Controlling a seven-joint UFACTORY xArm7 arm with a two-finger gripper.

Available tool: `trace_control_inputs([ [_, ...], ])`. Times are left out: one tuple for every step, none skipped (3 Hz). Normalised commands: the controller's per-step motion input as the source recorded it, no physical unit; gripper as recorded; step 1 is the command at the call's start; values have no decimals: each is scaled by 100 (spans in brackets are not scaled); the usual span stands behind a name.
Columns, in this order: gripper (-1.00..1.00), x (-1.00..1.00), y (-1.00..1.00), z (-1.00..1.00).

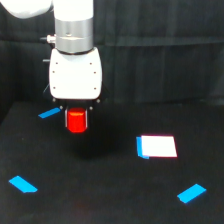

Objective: Pick up the red object from the table

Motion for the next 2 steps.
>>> trace_control_inputs([
  [-100,17,-4,38],
  [-90,8,4,40],
])
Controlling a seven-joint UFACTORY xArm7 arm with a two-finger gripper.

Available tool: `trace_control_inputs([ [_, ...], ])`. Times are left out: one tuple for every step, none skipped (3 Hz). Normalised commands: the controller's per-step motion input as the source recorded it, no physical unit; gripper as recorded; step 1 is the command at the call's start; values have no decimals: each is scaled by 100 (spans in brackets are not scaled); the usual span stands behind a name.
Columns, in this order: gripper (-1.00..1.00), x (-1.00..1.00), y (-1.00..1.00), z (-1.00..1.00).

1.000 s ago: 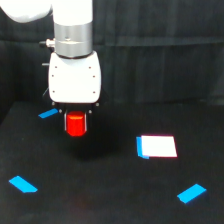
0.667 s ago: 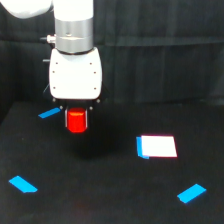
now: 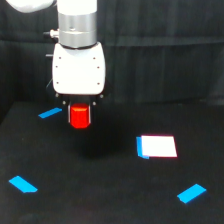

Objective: Pick up the red object from the table

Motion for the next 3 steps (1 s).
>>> trace_control_inputs([
  [-98,15,3,30],
  [-100,11,3,1],
  [-97,21,-3,-6],
])
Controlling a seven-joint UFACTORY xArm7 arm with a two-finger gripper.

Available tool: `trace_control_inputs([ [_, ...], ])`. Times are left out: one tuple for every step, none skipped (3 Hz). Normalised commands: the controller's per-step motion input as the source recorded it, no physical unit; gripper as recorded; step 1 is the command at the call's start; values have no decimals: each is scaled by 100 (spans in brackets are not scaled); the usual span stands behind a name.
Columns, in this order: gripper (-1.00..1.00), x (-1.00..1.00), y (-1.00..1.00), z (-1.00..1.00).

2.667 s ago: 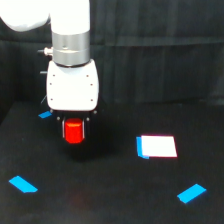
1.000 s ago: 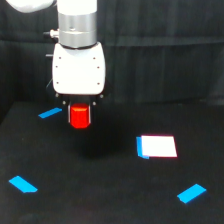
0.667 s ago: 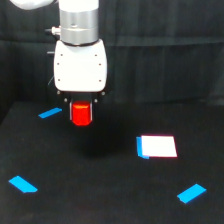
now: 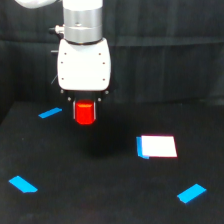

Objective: Pick up the red object from the table

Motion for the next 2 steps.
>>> trace_control_inputs([
  [-98,21,-1,-15],
  [-100,7,1,-7],
])
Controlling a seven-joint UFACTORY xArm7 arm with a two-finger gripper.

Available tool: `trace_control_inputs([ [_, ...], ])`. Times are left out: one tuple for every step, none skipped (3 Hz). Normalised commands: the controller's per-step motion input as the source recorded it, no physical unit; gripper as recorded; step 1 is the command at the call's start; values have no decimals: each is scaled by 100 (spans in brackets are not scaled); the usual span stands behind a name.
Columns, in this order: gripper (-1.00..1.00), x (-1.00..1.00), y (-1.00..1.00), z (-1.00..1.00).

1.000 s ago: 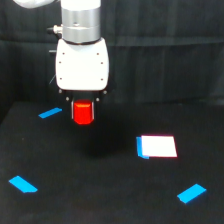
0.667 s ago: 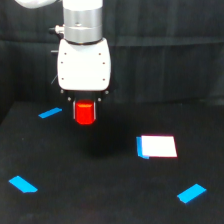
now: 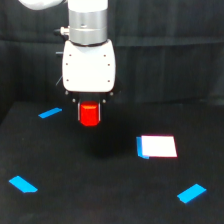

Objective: Pick up the red object from the table

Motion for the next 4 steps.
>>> trace_control_inputs([
  [-97,15,-7,5],
  [-99,-1,-7,20],
  [-94,-4,5,26],
  [-96,3,2,10],
])
